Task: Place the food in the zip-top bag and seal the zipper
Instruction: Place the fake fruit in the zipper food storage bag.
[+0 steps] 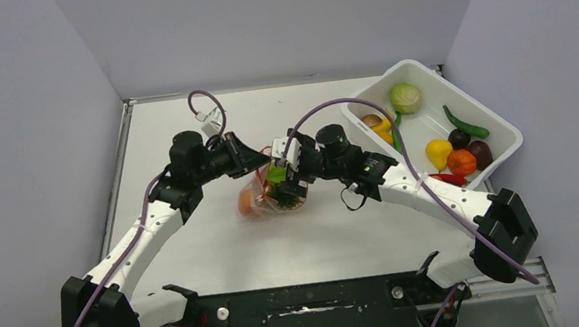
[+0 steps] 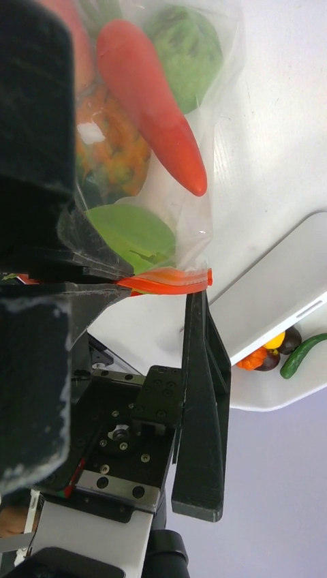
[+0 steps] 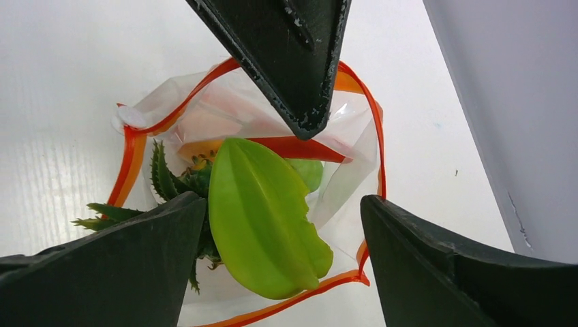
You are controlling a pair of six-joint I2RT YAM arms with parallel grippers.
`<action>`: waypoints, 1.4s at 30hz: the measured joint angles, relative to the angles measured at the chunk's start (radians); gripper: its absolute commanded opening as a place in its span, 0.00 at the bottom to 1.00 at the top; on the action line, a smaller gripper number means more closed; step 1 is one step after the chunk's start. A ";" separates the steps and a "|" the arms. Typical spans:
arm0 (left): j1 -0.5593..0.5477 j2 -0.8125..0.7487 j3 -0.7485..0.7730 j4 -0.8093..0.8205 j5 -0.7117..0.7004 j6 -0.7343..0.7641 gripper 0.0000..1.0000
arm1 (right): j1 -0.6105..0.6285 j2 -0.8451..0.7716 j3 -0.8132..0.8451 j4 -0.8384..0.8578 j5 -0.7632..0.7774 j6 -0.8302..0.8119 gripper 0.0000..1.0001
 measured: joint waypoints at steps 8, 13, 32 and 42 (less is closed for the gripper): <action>0.000 0.002 0.002 0.000 0.005 0.000 0.00 | -0.001 -0.132 -0.045 0.031 -0.010 0.149 0.98; 0.000 0.007 0.004 -0.002 0.010 0.006 0.00 | -0.003 -0.211 -0.074 0.109 -0.010 0.310 0.98; 0.000 0.008 0.031 -0.030 0.007 0.082 0.00 | -0.033 -0.357 -0.116 -0.139 0.550 0.954 0.16; 0.000 0.010 0.032 -0.029 0.002 0.088 0.00 | -0.032 -0.265 -0.182 -0.140 0.455 1.202 0.36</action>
